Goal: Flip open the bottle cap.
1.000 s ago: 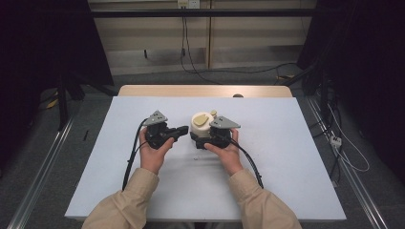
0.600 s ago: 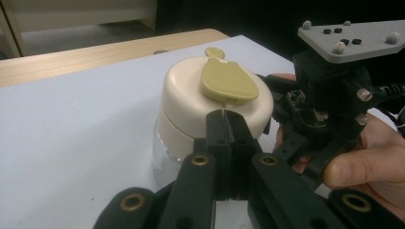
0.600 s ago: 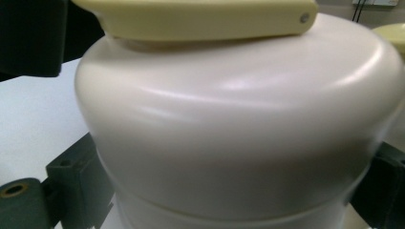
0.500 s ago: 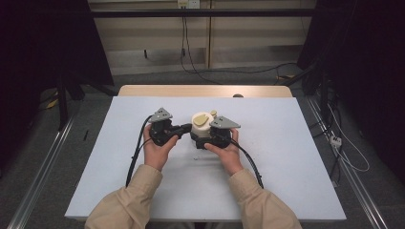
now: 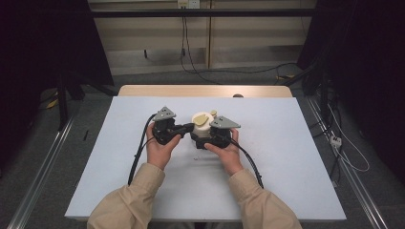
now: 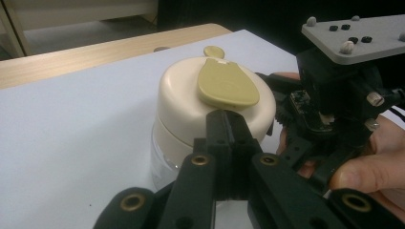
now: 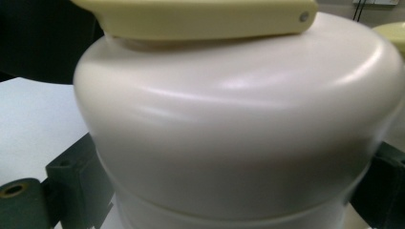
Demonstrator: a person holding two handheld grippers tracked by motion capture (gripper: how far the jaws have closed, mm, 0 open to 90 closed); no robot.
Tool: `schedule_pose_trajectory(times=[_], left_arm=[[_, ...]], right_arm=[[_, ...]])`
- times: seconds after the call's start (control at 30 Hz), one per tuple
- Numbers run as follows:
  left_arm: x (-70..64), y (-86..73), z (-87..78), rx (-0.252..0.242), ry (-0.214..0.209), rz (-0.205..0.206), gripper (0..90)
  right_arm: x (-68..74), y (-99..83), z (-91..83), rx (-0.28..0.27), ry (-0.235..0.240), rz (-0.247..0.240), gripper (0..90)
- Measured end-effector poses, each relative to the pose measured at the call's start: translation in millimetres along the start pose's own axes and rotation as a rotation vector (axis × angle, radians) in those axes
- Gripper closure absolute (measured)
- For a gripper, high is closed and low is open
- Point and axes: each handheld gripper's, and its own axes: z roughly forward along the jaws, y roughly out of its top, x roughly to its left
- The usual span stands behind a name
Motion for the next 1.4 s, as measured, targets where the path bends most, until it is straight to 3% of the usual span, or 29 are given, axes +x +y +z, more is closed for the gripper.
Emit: schedule_pose_trajectory(times=[1.4], left_arm=[[-6.5, 20.1, 1.9, -0.020, 0.008, 0.011, 90.0]], right_arm=[[-0.3, -0.1, 0.1, 0.002, 0.003, 0.005, 4.9]])
